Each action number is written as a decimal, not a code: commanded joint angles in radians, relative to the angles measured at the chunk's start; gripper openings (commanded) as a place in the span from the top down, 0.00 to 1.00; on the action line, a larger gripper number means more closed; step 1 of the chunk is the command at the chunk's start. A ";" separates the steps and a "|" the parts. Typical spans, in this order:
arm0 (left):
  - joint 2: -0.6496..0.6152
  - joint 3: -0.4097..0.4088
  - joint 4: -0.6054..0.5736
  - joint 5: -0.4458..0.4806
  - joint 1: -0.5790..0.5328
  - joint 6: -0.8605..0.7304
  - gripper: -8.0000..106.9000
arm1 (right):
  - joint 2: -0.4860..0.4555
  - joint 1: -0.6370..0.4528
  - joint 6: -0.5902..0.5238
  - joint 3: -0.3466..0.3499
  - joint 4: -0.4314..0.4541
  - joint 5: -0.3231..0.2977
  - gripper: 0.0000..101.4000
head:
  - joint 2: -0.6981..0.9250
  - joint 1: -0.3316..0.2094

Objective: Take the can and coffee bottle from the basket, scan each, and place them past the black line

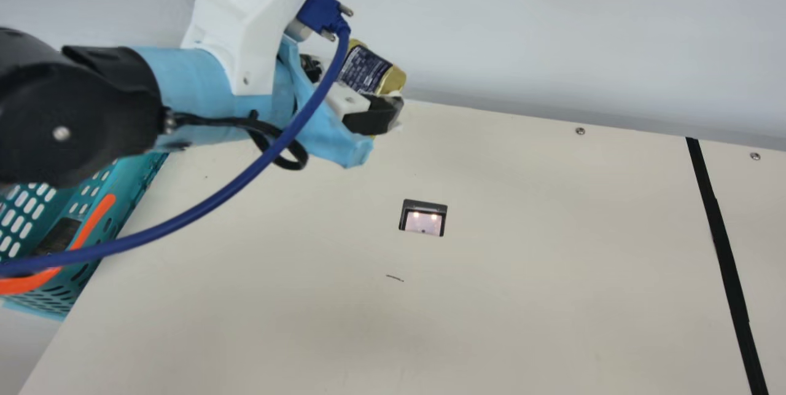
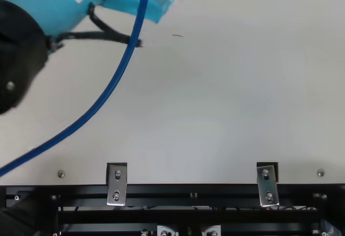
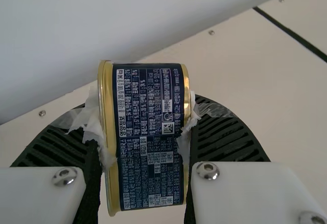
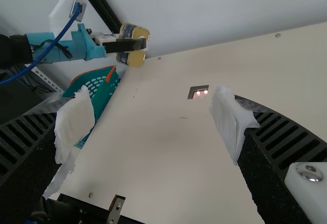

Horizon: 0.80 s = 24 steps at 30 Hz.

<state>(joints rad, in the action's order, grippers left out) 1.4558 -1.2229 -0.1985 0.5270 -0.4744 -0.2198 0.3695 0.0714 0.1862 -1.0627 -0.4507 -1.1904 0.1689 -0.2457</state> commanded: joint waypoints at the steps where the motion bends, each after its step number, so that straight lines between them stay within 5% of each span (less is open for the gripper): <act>1: 0.007 -0.006 -0.150 0.092 0.032 -0.295 0.84 | 0.000 0.000 0.000 0.000 0.000 0.000 0.00 | -0.001 -0.002; 13: 0.107 -0.024 -0.338 0.326 0.137 -0.811 0.84 | 0.000 0.000 0.000 0.000 0.000 0.000 0.00 | -0.001 -0.002; 24: 0.228 -0.038 -0.297 0.442 0.077 -0.968 0.84 | 0.000 0.000 0.000 0.000 0.000 0.000 0.00 | -0.001 -0.002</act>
<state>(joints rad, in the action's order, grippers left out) 1.6710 -1.2590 -0.5000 0.9630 -0.3863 -1.1776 0.3695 0.0714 0.1862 -1.0627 -0.4507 -1.1904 0.1689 -0.2457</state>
